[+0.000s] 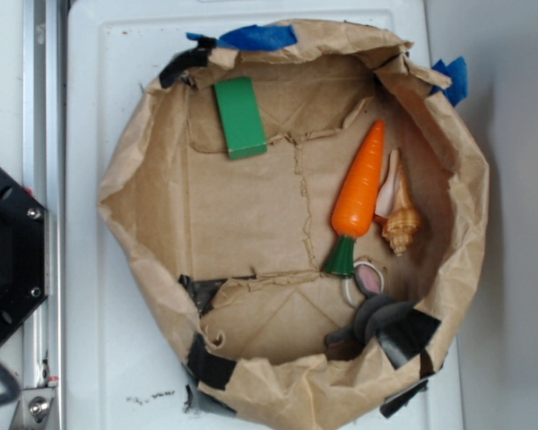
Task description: Grab the green block.
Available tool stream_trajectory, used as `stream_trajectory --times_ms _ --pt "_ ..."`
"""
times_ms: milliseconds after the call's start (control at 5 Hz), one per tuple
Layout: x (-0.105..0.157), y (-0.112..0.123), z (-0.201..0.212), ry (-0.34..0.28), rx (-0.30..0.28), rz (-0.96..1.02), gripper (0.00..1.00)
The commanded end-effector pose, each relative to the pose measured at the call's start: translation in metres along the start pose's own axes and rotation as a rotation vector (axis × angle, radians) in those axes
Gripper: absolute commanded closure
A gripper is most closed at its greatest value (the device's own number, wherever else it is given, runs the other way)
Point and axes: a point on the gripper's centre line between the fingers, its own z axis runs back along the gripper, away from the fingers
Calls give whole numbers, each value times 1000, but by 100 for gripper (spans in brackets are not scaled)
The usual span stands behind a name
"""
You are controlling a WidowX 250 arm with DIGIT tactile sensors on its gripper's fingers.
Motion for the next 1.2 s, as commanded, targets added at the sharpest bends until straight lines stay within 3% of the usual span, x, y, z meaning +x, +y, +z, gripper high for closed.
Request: stream_trajectory --times_ms 0,400,600,800,1000 --pt "0 0 0 0 0 0 0" --pt "53 15 -9 -59 38 -45 0" --pt "75 16 -16 -101 51 -179 0" --pt "100 19 -27 -143 83 -436 0" --pt "110 22 -35 -154 7 -606 0"
